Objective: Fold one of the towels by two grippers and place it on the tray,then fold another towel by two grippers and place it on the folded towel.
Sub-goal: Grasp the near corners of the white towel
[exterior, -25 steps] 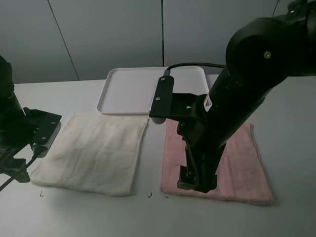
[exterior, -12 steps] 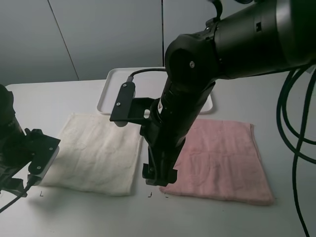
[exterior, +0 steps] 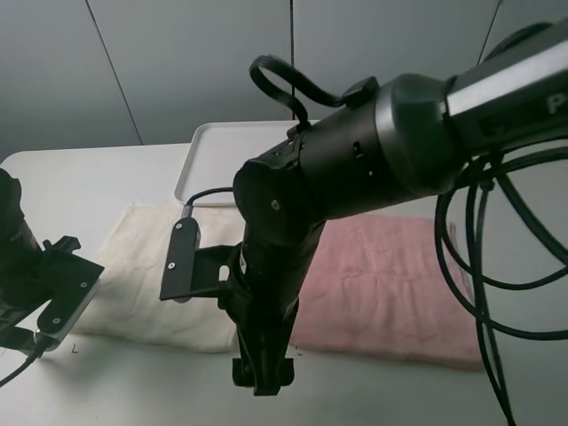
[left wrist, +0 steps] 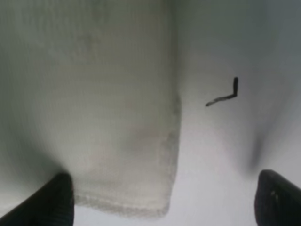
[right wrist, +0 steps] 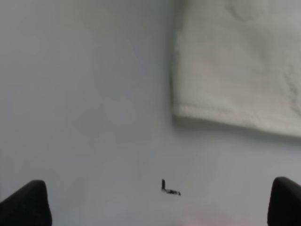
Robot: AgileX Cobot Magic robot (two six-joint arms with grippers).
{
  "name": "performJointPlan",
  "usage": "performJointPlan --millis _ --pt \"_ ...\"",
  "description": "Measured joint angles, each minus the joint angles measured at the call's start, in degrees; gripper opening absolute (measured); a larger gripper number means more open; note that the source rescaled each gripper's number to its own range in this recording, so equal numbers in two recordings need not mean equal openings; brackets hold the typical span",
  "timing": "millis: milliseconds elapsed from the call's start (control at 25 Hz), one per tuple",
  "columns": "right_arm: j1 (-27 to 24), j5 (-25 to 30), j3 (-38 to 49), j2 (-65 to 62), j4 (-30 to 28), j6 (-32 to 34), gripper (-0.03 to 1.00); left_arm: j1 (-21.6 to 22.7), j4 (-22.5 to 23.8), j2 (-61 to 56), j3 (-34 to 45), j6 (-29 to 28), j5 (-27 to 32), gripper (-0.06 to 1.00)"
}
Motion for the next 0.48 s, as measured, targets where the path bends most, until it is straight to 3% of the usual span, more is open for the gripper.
performJointPlan --millis 480 --pt "1.1 1.8 -10.3 7.6 1.5 2.1 1.00 -0.1 0.4 1.0 0.0 -0.1 -0.3 0.99"
